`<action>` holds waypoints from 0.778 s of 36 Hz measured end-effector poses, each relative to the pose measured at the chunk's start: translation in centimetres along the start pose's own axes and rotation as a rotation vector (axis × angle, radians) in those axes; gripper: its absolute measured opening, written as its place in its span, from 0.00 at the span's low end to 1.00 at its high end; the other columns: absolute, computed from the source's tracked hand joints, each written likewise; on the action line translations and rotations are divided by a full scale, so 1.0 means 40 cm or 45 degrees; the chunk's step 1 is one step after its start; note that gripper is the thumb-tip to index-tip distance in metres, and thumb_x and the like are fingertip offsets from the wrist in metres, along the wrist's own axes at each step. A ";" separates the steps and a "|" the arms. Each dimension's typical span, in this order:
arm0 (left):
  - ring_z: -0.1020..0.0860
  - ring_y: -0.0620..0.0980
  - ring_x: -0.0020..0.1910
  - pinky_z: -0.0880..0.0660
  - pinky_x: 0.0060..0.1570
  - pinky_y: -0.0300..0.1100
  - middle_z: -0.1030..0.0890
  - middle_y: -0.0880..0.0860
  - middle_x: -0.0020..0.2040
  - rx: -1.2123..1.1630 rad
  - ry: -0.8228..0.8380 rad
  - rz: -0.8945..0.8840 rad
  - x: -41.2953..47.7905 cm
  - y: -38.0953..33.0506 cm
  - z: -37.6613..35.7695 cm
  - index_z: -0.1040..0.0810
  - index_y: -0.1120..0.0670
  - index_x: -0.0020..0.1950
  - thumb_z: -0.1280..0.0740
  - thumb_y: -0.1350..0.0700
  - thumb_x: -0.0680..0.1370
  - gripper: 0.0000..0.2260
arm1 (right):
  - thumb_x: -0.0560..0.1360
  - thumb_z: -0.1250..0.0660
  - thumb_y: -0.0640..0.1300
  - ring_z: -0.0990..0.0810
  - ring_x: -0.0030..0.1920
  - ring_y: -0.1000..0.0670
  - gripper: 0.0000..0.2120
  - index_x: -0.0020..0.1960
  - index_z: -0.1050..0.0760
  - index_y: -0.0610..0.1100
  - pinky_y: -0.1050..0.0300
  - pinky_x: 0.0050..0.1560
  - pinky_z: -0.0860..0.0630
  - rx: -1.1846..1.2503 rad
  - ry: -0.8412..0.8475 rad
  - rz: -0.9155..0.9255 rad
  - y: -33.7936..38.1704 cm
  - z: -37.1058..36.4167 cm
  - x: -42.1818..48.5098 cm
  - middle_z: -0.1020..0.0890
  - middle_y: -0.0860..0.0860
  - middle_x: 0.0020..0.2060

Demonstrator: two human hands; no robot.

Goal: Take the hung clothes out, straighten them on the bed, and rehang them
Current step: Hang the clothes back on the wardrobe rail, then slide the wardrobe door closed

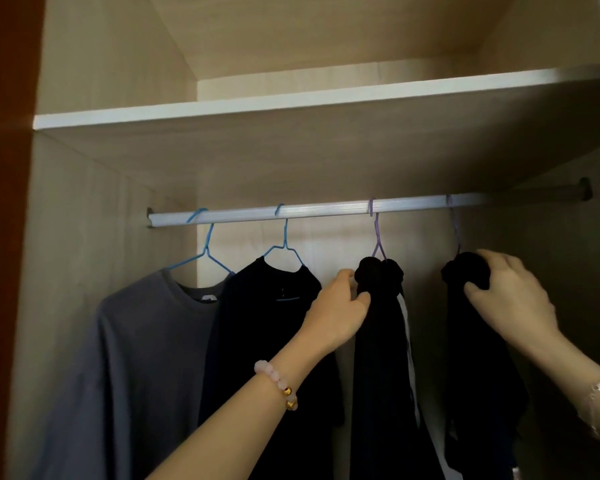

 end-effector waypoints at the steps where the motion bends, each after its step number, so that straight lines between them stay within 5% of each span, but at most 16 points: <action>1: 0.29 0.50 0.64 0.31 0.64 0.44 0.30 0.50 0.68 -0.009 -0.049 -0.013 -0.016 0.005 0.007 0.40 0.51 0.72 0.42 0.51 0.79 0.21 | 0.77 0.35 0.46 0.28 0.66 0.40 0.28 0.75 0.39 0.48 0.40 0.59 0.24 -0.004 -0.018 0.042 0.007 0.013 -0.021 0.33 0.45 0.71; 6: 0.27 0.44 0.60 0.30 0.59 0.39 0.25 0.47 0.61 0.058 -0.414 -0.282 -0.159 -0.018 0.020 0.31 0.51 0.65 0.41 0.55 0.78 0.14 | 0.76 0.33 0.45 0.21 0.57 0.44 0.25 0.72 0.32 0.47 0.47 0.45 0.20 -0.054 -0.077 0.291 0.021 0.071 -0.157 0.24 0.45 0.63; 11: 0.25 0.42 0.55 0.29 0.56 0.32 0.21 0.48 0.54 0.012 -0.598 -0.483 -0.313 -0.037 -0.086 0.26 0.54 0.59 0.44 0.57 0.76 0.14 | 0.74 0.33 0.40 0.20 0.53 0.43 0.22 0.67 0.27 0.43 0.46 0.48 0.20 -0.068 -0.035 0.404 -0.036 0.083 -0.281 0.20 0.44 0.56; 15: 0.26 0.40 0.57 0.29 0.58 0.31 0.22 0.46 0.56 -0.184 -0.297 -0.529 -0.392 -0.061 -0.269 0.26 0.52 0.62 0.43 0.58 0.77 0.14 | 0.77 0.34 0.40 0.22 0.54 0.41 0.15 0.63 0.24 0.41 0.47 0.53 0.24 -0.222 -0.324 0.382 -0.129 0.117 -0.350 0.20 0.42 0.55; 22: 0.36 0.34 0.67 0.38 0.66 0.30 0.36 0.37 0.69 -0.340 0.304 -0.277 -0.474 -0.134 -0.563 0.42 0.40 0.71 0.42 0.46 0.79 0.20 | 0.74 0.35 0.36 0.26 0.58 0.41 0.15 0.60 0.23 0.33 0.56 0.62 0.32 -0.290 -0.678 0.448 -0.208 0.203 -0.497 0.21 0.36 0.56; 25: 0.42 0.33 0.70 0.43 0.68 0.32 0.42 0.34 0.72 -0.438 0.497 -0.209 -0.493 -0.181 -0.657 0.48 0.38 0.73 0.45 0.36 0.75 0.28 | 0.74 0.34 0.42 0.30 0.66 0.43 0.23 0.67 0.29 0.36 0.66 0.69 0.40 -0.198 -0.571 0.302 -0.277 0.227 -0.495 0.26 0.39 0.65; 28: 0.41 0.32 0.68 0.43 0.70 0.35 0.42 0.35 0.71 -0.714 0.648 -0.053 -0.503 -0.205 -0.749 0.48 0.42 0.75 0.33 0.40 0.72 0.36 | 0.75 0.37 0.56 0.39 0.73 0.56 0.33 0.75 0.39 0.43 0.65 0.72 0.43 -0.125 -0.352 0.080 -0.373 0.210 -0.474 0.36 0.49 0.74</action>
Point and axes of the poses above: each hand's wrist, its own x-axis towards the middle knuckle, its own z-axis out of the back of the hand, y = z × x, the point moved 7 cm from there along x, towards the middle knuckle
